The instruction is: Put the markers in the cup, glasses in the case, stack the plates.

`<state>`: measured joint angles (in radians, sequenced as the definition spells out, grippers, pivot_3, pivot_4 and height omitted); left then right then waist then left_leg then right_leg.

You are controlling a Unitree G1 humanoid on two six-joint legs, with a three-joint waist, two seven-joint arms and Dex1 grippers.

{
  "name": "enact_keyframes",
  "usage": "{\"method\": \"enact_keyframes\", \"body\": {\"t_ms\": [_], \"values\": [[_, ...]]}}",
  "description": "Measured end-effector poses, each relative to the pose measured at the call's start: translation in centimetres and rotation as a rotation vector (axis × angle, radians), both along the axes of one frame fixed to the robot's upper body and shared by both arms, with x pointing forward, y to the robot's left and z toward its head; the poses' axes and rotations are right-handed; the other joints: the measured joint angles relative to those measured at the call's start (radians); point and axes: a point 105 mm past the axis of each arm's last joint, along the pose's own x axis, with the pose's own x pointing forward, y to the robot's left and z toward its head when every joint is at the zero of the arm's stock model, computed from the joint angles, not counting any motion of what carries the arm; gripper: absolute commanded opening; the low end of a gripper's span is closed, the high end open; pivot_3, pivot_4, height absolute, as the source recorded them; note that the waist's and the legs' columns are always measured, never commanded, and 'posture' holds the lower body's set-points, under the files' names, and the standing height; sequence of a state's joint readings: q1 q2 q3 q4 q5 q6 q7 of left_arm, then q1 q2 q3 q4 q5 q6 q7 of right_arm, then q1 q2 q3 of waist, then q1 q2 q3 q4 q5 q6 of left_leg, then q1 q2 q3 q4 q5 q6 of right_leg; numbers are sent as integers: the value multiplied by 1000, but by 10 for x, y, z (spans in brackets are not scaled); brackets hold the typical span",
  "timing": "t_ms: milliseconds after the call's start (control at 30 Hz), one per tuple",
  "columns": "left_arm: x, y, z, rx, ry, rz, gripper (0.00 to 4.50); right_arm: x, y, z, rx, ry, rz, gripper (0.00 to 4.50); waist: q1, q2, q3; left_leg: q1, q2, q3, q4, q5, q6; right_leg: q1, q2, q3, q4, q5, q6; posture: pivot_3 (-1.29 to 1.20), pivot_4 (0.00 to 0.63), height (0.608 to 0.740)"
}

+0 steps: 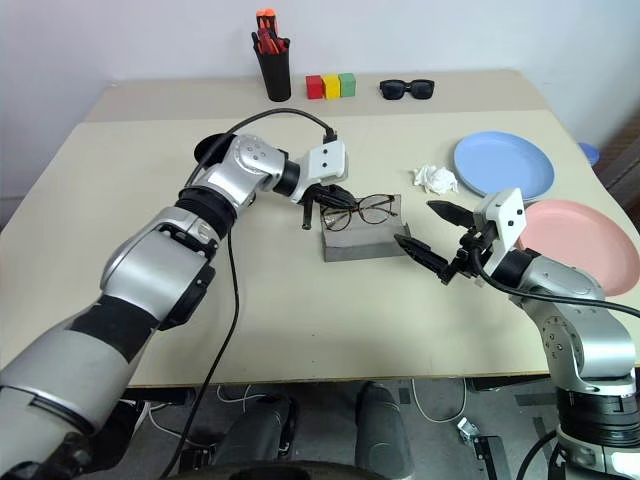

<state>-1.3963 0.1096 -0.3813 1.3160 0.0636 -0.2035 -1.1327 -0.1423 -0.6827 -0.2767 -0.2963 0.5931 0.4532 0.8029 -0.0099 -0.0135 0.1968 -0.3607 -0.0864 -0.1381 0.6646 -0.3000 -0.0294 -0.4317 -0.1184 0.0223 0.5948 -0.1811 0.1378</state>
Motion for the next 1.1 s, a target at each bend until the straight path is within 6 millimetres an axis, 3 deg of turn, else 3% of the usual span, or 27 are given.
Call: {"method": "enact_keyframes", "body": {"t_ms": [200, 367, 700, 800, 1033, 1100], "values": [[-5, -16, -10, 12, 25, 6, 60, -1, 4, 1, -3, -6, 6, 4500, -2, 0, 0, 0, 0, 0, 0, 0, 0, 0, 0, 0, 0, 0, 0, 0, 150, 740], [-6, -13, -30, 96, 48, 26, 60, 0, 5, 1, -4, -6, 9, 4500, -1, 0, 0, 1, 0, 0, 0, 0, 0, 0, 0, 0, 0, 0, 0, 0, 150, 740], [-11, -17, -36, 116, 116, 25, 60, 0, 5, 1, -4, -16, 7, 4500, -1, 0, 0, 1, 0, 0, 0, 0, 0, 1, 0, 0, 0, 0, 0, 0, 150, 740], [-15, -19, -38, 115, 158, 11, 909, 0, 6, 1, -8, -21, 9, 4500, -1, 0, 0, 1, 0, 0, 0, 0, 0, 1, 0, 0, 0, 0, 0, 0, 150, 740], [-18, -20, -39, 113, 185, 2, 4466, 3, 5, -1, -16, -16, 2, 4500, -1, 0, 0, 2, 0, 0, 0, 0, 0, 1, 0, 0, 0, 0, 0, 0, 150, 740], [-17, -19, -38, 109, 174, 2, 4466, 4, 5, -1, -14, -16, 3, 4500, -1, 0, 0, 2, 0, 0, 0, 0, 0, 1, 0, 0, 0, 0, 0, 0, 150, 740]]}}
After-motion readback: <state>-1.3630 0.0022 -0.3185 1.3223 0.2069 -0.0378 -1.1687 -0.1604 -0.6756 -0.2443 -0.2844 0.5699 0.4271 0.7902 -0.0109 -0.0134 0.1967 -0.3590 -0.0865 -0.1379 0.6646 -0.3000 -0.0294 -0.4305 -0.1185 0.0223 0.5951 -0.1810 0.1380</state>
